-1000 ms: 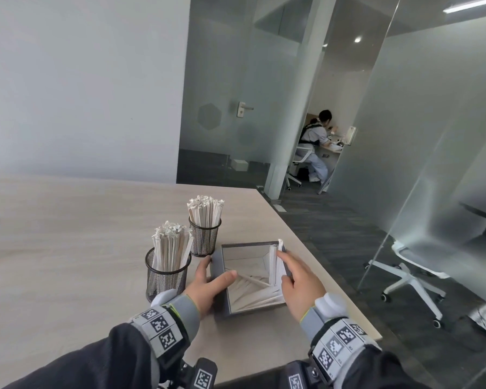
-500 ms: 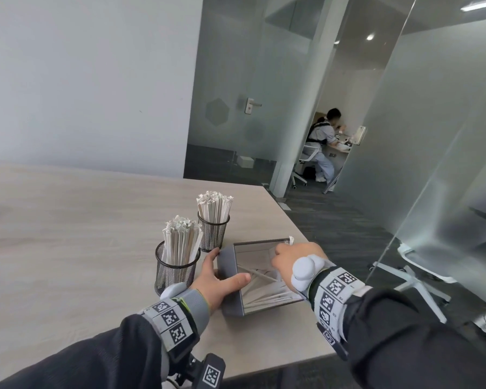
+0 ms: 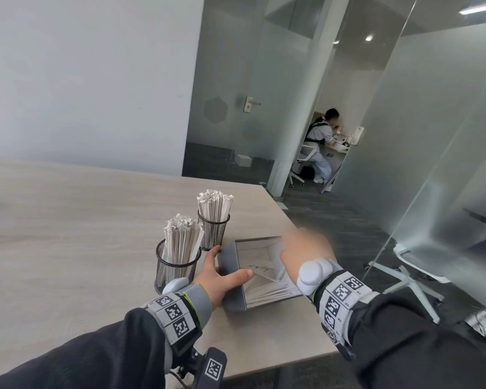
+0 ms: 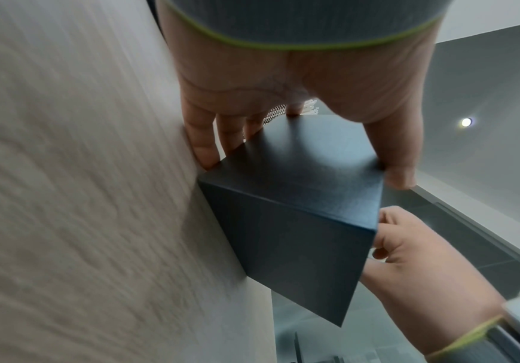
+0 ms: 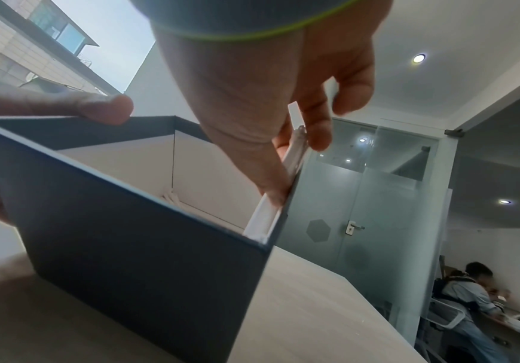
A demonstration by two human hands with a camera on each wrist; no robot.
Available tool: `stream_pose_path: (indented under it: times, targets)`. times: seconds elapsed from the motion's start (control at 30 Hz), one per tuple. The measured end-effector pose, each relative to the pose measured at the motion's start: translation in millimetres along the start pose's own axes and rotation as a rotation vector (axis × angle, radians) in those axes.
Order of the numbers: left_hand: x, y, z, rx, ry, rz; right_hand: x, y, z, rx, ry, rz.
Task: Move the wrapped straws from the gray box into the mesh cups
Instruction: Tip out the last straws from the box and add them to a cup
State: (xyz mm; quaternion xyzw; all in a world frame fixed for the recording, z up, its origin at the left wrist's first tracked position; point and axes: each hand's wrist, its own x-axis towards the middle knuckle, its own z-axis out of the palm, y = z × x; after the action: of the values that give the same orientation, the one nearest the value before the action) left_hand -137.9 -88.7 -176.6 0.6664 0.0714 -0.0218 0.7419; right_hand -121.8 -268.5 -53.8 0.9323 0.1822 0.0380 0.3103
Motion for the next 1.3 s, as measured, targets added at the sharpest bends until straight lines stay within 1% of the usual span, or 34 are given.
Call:
stream_pose_path:
  times: [0.1, 0.2, 0.33, 0.4, 0.47, 0.53, 0.67, 0.7, 0.8, 0.83, 0.97, 1.03, 1.07, 1.13, 1.2, 1.3]
  targets:
    - [0.1, 2.0, 0.2, -0.010, 0.009, 0.001, -0.3, 3.3, 5.4, 0.039, 0.037, -0.015]
    - [1.3, 1.5, 0.7, -0.055, 0.002, -0.006, 0.6, 5.1, 9.0, 0.078, 0.003, -0.051]
    - [1.3, 1.8, 0.3, -0.067, -0.005, -0.016, 0.5, 4.2, 12.7, 0.068, 0.001, -0.140]
    - [1.0, 2.8, -0.4, -0.068, -0.005, -0.011, 5.3, 1.1, 16.9, 0.119, 0.017, -0.186]
    - [1.8, 1.8, -0.6, -0.066, -0.008, -0.011, 10.6, -3.5, 20.5, 0.279, -0.006, -0.224]
    - [1.0, 1.5, -0.3, -0.058, -0.009, -0.011, 11.2, -9.1, 22.1, 0.496, -0.015, -0.220]
    - [0.9, -2.4, -0.6, -0.024, -0.008, 0.001, 8.5, -18.5, 31.3, 0.801, 0.182, -0.162]
    - [1.2, -4.2, -0.7, -0.026, -0.009, 0.001, 8.2, -20.9, 33.1, 0.865, 0.206, -0.137]
    - [1.1, -5.6, -0.4, -0.043, -0.025, 0.023, 9.5, -28.6, 39.6, 1.084, 0.183, -0.061]
    - [0.0, -5.1, -0.2, -0.041, -0.030, 0.034, 9.8, -30.4, 42.0, 1.117, 0.170, -0.050]
    - [-5.0, -1.0, 0.5, -0.008, -0.039, 0.096, 8.1, -31.1, 53.4, 1.016, 0.117, -0.119]
    - [-6.6, 0.7, -0.5, 0.025, -0.039, 0.121, 7.9, -29.3, 53.8, 0.999, 0.107, -0.118]
    - [-5.8, 0.3, -1.4, 0.037, -0.038, 0.130, 8.5, -28.7, 52.5, 0.996, 0.132, -0.105]
    - [-5.7, 0.3, -3.3, 0.079, -0.037, 0.142, 9.7, -26.2, 46.9, 1.025, 0.233, -0.070]
    - [-4.9, -0.6, -4.9, 0.102, -0.043, 0.149, 11.9, -20.5, 40.5, 1.044, 0.310, -0.071]
    - [-3.8, -1.0, -7.9, 0.120, -0.037, 0.154, 14.3, -13.3, 35.8, 0.905, 0.320, -0.143]
